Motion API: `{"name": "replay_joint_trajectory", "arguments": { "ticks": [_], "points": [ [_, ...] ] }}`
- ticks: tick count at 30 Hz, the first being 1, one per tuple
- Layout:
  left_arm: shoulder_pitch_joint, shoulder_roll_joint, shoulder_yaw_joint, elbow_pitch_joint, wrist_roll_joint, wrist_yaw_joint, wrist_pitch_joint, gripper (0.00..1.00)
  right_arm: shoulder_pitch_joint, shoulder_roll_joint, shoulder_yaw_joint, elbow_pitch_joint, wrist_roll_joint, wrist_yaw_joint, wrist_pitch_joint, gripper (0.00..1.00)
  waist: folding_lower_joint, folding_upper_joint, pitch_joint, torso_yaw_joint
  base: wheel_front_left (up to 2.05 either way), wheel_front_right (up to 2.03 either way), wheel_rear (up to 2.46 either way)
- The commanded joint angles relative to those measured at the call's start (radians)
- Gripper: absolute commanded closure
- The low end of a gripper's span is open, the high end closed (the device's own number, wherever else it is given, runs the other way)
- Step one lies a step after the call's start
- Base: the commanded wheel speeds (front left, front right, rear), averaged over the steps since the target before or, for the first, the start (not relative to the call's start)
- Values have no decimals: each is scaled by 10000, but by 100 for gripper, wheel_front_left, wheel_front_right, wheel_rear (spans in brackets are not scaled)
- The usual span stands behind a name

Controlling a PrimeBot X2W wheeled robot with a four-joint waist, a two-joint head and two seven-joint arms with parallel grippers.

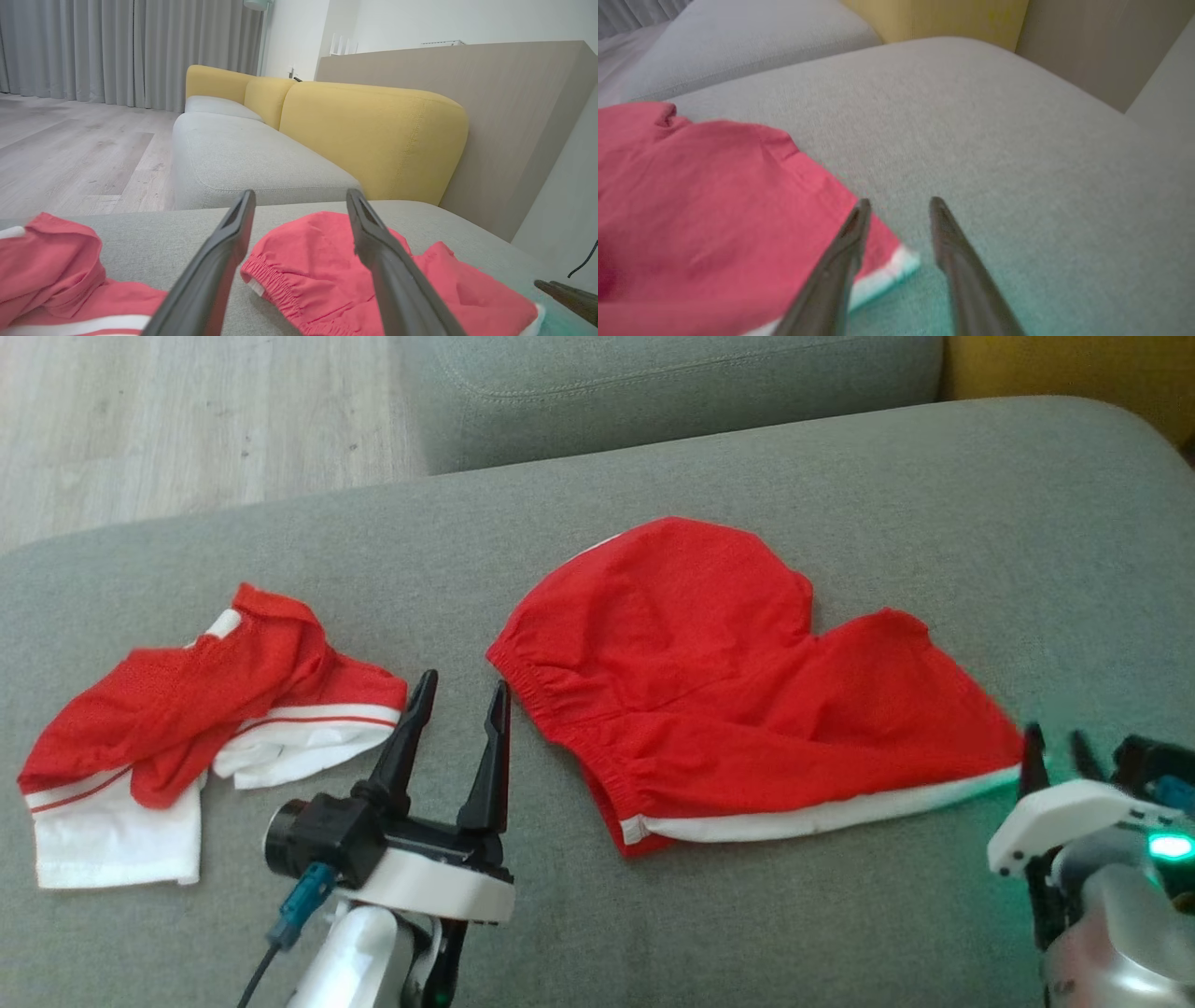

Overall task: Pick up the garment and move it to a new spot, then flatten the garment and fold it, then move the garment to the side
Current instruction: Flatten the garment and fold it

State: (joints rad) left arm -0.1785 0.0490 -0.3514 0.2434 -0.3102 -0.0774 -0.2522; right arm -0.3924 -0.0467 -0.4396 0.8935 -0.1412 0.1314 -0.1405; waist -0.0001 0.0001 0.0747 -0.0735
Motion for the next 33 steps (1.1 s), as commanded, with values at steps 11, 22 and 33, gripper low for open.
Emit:
{"name": "replay_joint_trajectory", "arguments": {
  "ticks": [11, 22, 33],
  "points": [
    [-181, 12, 223, -414, -39, 30, -95, 0, 1046, -35, 2959, -3620, 2013, -7, -1181, 0, 1, -1, 34, 125, 0, 0, 0],
    [-88, 12, 114, -342, 50, -41, -95, 0, 2934, -35, 3741, -6645, 2618, -7, -1211, 0, 1, -1, 114, 169, 0, 0, 0],
    [-354, 22, -1302, 786, -70, -397, 272, 0, 3064, -35, 3737, -6951, 2466, -7, -1212, 0, 1, -1, 272, 215, 0, 0, 0]
  ]
}}
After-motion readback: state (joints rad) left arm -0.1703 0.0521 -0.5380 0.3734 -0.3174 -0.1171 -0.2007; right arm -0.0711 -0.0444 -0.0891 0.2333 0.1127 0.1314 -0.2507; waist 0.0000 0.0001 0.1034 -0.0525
